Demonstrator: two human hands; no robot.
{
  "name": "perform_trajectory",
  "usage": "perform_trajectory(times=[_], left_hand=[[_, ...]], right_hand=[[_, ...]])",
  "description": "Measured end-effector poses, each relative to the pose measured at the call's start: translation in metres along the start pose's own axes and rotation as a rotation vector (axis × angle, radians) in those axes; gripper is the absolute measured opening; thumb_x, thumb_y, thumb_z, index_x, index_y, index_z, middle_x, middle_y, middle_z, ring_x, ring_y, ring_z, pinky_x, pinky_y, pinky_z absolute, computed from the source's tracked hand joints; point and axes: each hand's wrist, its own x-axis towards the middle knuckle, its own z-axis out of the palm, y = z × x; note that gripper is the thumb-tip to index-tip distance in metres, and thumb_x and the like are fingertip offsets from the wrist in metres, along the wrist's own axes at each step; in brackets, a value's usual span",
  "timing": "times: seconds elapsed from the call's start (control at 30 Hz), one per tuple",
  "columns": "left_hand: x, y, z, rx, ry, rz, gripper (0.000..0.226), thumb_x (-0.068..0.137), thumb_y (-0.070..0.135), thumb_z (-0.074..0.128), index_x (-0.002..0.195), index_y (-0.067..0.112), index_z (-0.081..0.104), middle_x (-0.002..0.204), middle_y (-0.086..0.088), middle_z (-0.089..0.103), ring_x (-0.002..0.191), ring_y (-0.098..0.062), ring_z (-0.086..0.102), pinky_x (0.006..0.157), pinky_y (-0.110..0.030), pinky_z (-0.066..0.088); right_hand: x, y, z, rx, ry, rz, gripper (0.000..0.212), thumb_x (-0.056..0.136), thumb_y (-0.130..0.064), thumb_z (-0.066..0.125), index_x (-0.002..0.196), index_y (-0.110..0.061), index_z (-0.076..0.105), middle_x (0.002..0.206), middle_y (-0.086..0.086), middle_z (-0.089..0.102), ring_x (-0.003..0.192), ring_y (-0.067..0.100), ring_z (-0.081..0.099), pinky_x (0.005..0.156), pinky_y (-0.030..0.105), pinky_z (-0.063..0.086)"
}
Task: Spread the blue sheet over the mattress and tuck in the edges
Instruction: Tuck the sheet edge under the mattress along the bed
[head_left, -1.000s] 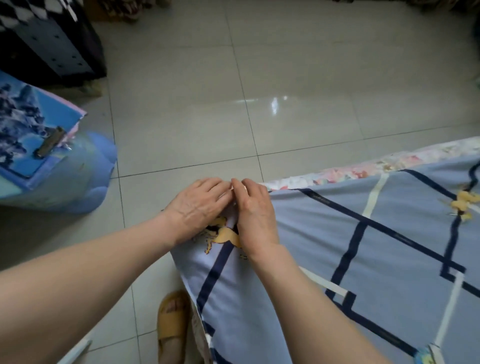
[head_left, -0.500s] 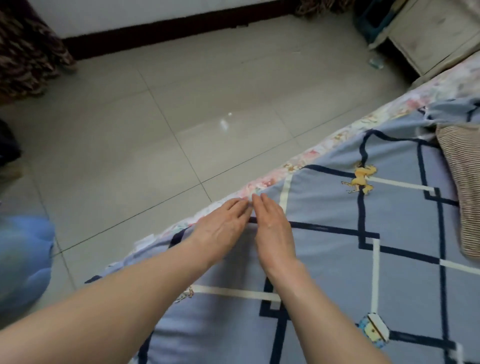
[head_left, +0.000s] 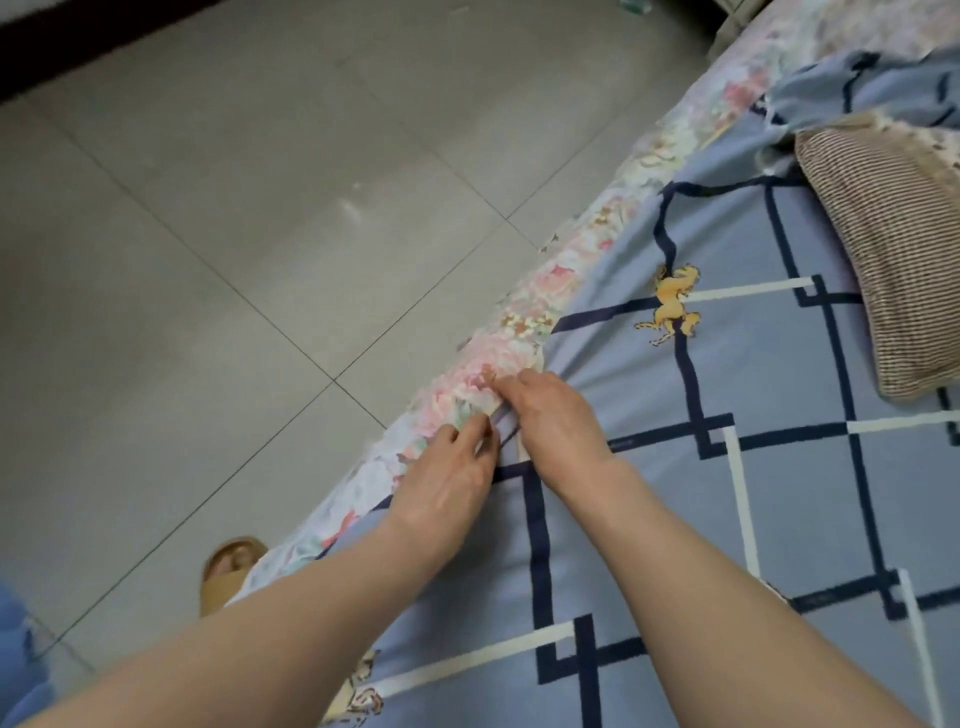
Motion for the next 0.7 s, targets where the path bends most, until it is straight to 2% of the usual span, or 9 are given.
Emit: perform_trajectory(times=[0.1, 0.2, 0.27, 0.37, 0.43, 0.5, 0.57, 0.6, 0.7], left_hand=[[0.011, -0.007, -0.014, -0.204, -0.091, -0.119, 0.024, 0.085, 0.001, 0.053, 0.109, 0.007, 0.053, 0.109, -0.013, 0.049, 0.070, -0.031, 0.053, 0.057, -0.039, 0.042], [0.019, -0.009, -0.019, -0.195, -0.140, -0.212, 0.016, 0.093, 0.005, 0.043, 0.108, 0.011, 0.043, 0.106, -0.010, 0.050, 0.079, -0.032, 0.057, 0.059, -0.036, 0.033], [0.022, -0.017, -0.016, -0.211, -0.159, -0.203, 0.007, 0.094, 0.014, 0.046, 0.095, 0.017, 0.040, 0.101, -0.008, 0.057, 0.082, -0.031, 0.059, 0.060, -0.035, 0.033], [0.024, -0.036, -0.015, -0.208, -0.134, -0.179, 0.018, 0.096, 0.026, 0.045, 0.086, 0.023, 0.031, 0.095, -0.006, 0.060, 0.081, -0.032, 0.059, 0.061, -0.035, 0.031], [0.023, -0.048, -0.019, -0.241, -0.088, -0.108, 0.016, 0.097, 0.029, 0.041, 0.086, 0.023, 0.032, 0.088, -0.005, 0.058, 0.076, -0.034, 0.055, 0.059, -0.035, 0.029], [0.020, -0.057, -0.025, -0.283, -0.053, -0.051, 0.012, 0.096, 0.026, 0.041, 0.086, 0.022, 0.035, 0.077, -0.003, 0.047, 0.066, -0.033, 0.046, 0.057, -0.035, 0.027], [0.017, -0.061, -0.026, -0.328, -0.079, -0.014, 0.010, 0.091, 0.020, 0.043, 0.086, 0.021, 0.034, 0.073, -0.001, 0.043, 0.063, -0.029, 0.041, 0.055, -0.033, 0.026], [0.018, -0.063, -0.025, -0.382, -0.110, -0.025, 0.012, 0.089, 0.018, 0.043, 0.083, 0.021, 0.033, 0.071, 0.000, 0.044, 0.062, -0.027, 0.040, 0.055, -0.033, 0.025], [0.027, -0.067, -0.021, -0.526, -0.156, -0.059, 0.017, 0.090, 0.026, 0.040, 0.077, 0.016, 0.039, 0.068, -0.004, 0.054, 0.060, -0.024, 0.038, 0.054, -0.034, 0.028]], right_hand=[[0.016, -0.006, -0.005, -0.034, -0.011, 0.062, 0.026, 0.088, -0.006, 0.053, 0.110, -0.017, 0.061, 0.091, 0.011, 0.058, 0.085, 0.033, 0.054, 0.062, 0.038, 0.042], [0.022, -0.005, -0.008, -0.086, -0.012, 0.061, 0.021, 0.080, 0.001, 0.060, 0.096, -0.012, 0.065, 0.088, 0.015, 0.054, 0.076, 0.034, 0.052, 0.056, 0.038, 0.042], [0.021, -0.005, -0.007, -0.053, 0.003, 0.055, 0.019, 0.070, 0.006, 0.068, 0.083, -0.007, 0.068, 0.081, 0.016, 0.052, 0.064, 0.034, 0.052, 0.048, 0.038, 0.043], [0.019, -0.007, -0.008, -0.039, -0.011, 0.006, 0.024, 0.061, 0.009, 0.074, 0.076, -0.008, 0.068, 0.069, 0.013, 0.053, 0.053, 0.031, 0.051, 0.040, 0.033, 0.041], [0.027, -0.017, -0.013, -0.030, 0.056, 0.028, 0.030, 0.052, 0.013, 0.075, 0.068, -0.009, 0.063, 0.059, 0.010, 0.052, 0.047, 0.027, 0.049, 0.040, 0.027, 0.029], [0.047, -0.038, -0.015, 0.014, 0.159, 0.034, 0.033, 0.046, 0.019, 0.067, 0.063, -0.006, 0.056, 0.053, 0.009, 0.047, 0.044, 0.025, 0.044, 0.044, 0.026, 0.022], [0.074, -0.059, -0.014, 0.065, 0.258, 0.087, 0.033, 0.047, 0.024, 0.060, 0.065, -0.003, 0.055, 0.053, 0.011, 0.045, 0.044, 0.026, 0.044, 0.046, 0.028, 0.023], [0.085, -0.065, -0.013, 0.081, 0.274, 0.177, 0.032, 0.053, 0.025, 0.058, 0.070, -0.002, 0.055, 0.058, 0.013, 0.050, 0.049, 0.029, 0.050, 0.048, 0.029, 0.025], [0.087, -0.059, -0.012, 0.005, 0.291, 0.583, 0.028, 0.083, 0.011, 0.048, 0.107, -0.003, 0.051, 0.094, 0.017, 0.061, 0.083, 0.035, 0.058, 0.062, 0.034, 0.031]])
